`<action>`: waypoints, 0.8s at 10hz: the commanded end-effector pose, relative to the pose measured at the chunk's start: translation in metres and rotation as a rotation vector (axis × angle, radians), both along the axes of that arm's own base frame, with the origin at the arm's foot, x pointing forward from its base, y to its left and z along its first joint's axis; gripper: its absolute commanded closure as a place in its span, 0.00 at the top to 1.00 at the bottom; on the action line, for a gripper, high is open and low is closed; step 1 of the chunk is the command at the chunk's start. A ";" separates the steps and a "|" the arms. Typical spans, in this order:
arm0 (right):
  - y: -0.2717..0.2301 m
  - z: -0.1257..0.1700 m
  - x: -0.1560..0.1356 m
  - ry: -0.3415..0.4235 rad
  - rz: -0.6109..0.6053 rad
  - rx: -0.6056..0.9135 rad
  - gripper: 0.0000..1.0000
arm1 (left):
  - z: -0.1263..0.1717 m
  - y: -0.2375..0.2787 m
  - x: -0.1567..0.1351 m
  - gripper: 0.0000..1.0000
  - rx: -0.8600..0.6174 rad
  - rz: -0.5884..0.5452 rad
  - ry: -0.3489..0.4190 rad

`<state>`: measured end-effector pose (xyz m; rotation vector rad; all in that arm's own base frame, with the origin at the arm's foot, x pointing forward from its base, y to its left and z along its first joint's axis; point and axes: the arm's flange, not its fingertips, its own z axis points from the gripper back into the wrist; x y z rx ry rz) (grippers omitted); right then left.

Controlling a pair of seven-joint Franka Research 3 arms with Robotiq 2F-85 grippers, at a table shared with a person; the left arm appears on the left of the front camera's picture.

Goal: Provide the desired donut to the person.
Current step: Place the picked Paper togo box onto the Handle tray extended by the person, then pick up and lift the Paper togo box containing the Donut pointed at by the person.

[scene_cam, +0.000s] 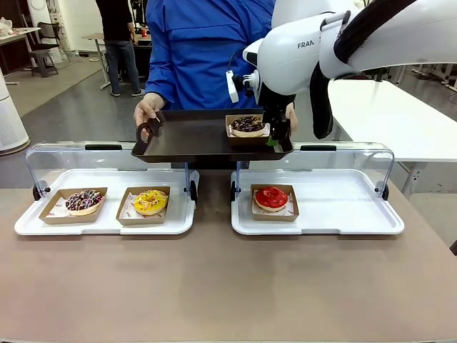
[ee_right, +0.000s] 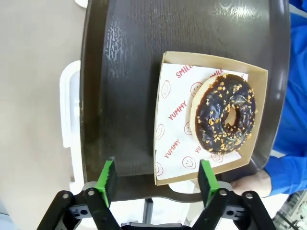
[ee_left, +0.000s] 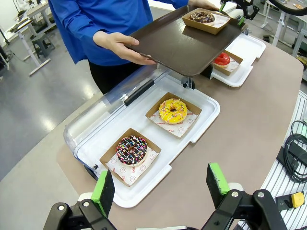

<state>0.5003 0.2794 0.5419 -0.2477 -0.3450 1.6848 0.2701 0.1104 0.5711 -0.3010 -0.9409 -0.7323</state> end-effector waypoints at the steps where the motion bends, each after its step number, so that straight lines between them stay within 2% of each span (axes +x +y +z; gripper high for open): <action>1: -0.002 0.005 0.001 0.041 0.047 0.009 1.00 | 0.001 0.000 0.000 1.00 -0.015 0.010 0.004; 3: -0.003 0.005 0.003 0.045 0.052 0.002 1.00 | 0.001 0.000 0.000 1.00 -0.015 0.010 0.004; 4: -0.006 0.006 0.004 0.097 0.024 -0.044 1.00 | 0.001 0.000 0.000 1.00 -0.015 0.010 0.004; 5: 0.001 0.003 -0.001 0.018 0.036 -0.004 1.00 | 0.001 0.000 0.000 1.00 -0.015 0.010 0.004; 8: 0.001 0.003 -0.001 0.018 0.036 -0.004 1.00 | 0.001 0.000 0.000 1.00 -0.015 0.010 0.004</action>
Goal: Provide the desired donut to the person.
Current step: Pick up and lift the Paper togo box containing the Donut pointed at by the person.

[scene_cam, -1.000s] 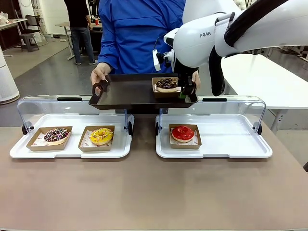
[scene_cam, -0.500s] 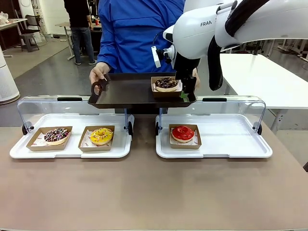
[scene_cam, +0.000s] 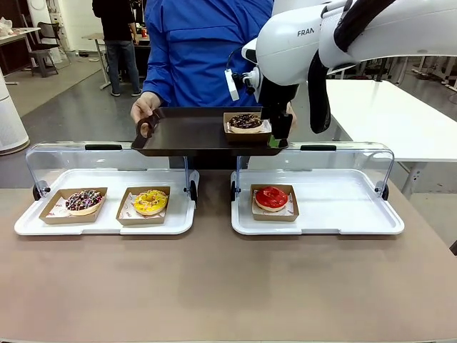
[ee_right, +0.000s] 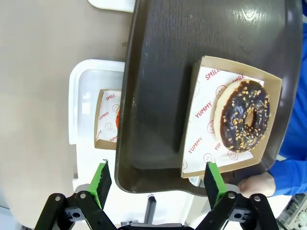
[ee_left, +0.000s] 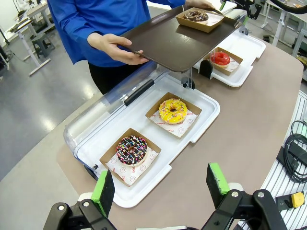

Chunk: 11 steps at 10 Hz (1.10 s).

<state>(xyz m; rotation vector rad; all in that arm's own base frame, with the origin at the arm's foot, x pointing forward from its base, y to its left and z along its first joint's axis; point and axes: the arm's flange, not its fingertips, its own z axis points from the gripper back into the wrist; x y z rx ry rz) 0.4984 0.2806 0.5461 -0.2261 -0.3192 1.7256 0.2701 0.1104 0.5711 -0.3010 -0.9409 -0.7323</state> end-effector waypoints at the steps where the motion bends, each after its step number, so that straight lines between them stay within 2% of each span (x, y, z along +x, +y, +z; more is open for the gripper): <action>1: -0.001 -0.001 0.001 -0.011 -0.001 0.008 1.00 | 0.001 0.000 0.000 1.00 -0.015 0.010 0.004; 8: 0.001 0.000 0.000 -0.003 0.001 0.002 1.00 | 0.001 0.000 0.000 1.00 -0.015 0.010 0.004; 9: -0.040 0.029 -0.017 0.056 -0.108 0.168 1.00 | 0.001 0.000 0.000 1.00 -0.015 0.010 0.004; 10: -0.072 0.045 -0.033 0.048 -0.137 0.221 1.00 | 0.001 0.000 0.000 1.00 -0.015 0.010 0.004; 11: -0.119 0.063 -0.057 0.100 -0.202 0.339 1.00 | 0.001 0.000 0.000 1.00 -0.015 0.010 0.004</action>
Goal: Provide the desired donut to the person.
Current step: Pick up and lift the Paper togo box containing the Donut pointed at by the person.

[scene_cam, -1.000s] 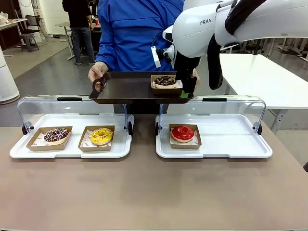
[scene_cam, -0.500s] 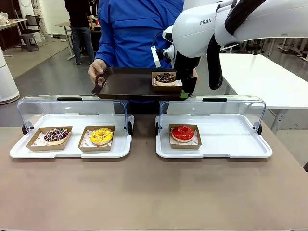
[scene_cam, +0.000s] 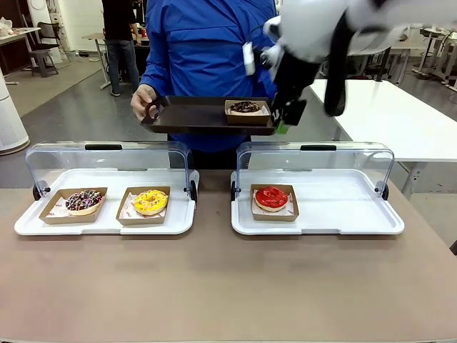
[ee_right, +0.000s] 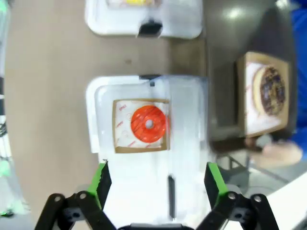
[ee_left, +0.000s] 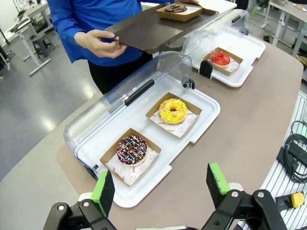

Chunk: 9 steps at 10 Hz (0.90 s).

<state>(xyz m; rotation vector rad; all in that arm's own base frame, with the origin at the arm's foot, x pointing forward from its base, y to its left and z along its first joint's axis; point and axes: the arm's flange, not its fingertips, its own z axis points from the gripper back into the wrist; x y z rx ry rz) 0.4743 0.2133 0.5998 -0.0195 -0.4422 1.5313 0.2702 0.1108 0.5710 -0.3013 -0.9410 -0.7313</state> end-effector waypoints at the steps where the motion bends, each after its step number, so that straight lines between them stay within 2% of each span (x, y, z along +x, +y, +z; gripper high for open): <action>1: -0.087 0.016 -0.053 0.034 -0.119 0.185 1.00 | 0.001 -0.001 0.000 1.00 -0.014 0.010 0.004; 3: -0.140 0.025 -0.092 0.006 -0.227 0.357 1.00 | 0.001 -0.001 0.000 1.00 -0.014 0.010 0.004; 4: -0.161 0.028 -0.123 -0.029 -0.269 0.440 1.00 | 0.001 -0.001 0.000 1.00 -0.014 0.010 0.004; 6: -0.185 0.024 -0.166 -0.106 -0.380 0.552 1.00 | 0.001 -0.001 0.000 1.00 -0.014 0.010 0.004; 7: -0.194 0.019 -0.184 -0.112 -0.407 0.575 1.00 | 0.001 -0.001 0.000 1.00 -0.014 0.010 0.004; 9: -0.206 0.010 -0.197 -0.097 -0.458 0.611 1.00 | 0.001 -0.001 0.000 1.00 -0.014 0.010 0.004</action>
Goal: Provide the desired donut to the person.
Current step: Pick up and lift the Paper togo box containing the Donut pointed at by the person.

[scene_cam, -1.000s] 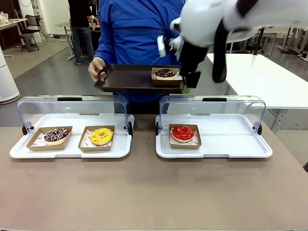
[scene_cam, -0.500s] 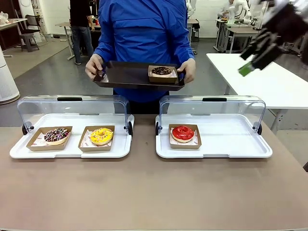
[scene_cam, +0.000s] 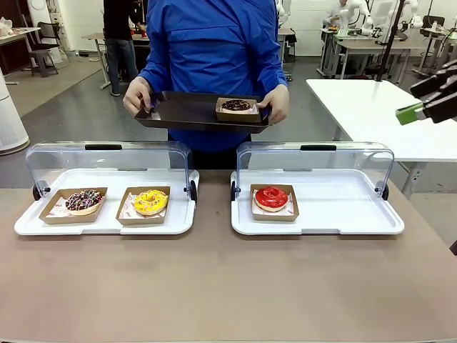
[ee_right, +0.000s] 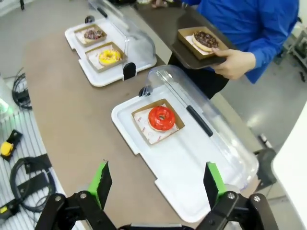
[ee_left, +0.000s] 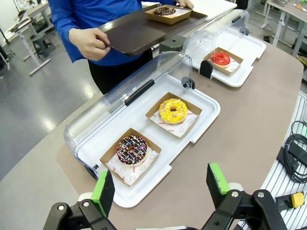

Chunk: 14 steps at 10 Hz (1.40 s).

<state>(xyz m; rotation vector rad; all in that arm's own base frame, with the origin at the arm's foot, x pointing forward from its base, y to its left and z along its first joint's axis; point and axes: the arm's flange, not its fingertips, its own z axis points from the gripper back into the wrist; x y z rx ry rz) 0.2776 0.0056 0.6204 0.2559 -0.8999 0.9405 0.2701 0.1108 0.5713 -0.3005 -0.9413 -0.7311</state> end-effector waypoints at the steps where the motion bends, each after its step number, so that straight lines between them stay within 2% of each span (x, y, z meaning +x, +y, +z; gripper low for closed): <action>1: 0.000 -0.015 0.002 0.022 -0.039 0.014 1.00 | 0.001 -0.001 0.000 1.00 -0.015 0.009 0.004; 7: -0.010 -0.019 0.017 0.032 -0.113 -0.036 1.00 | 0.001 -0.001 0.000 1.00 -0.015 0.009 0.004; 8: -0.016 -0.020 0.011 0.029 -0.061 -0.012 1.00 | 0.001 -0.001 0.000 1.00 -0.015 0.009 0.004; 14: -0.016 -0.020 0.011 0.029 -0.061 -0.012 1.00 | 0.001 -0.001 0.000 1.00 -0.015 0.009 0.004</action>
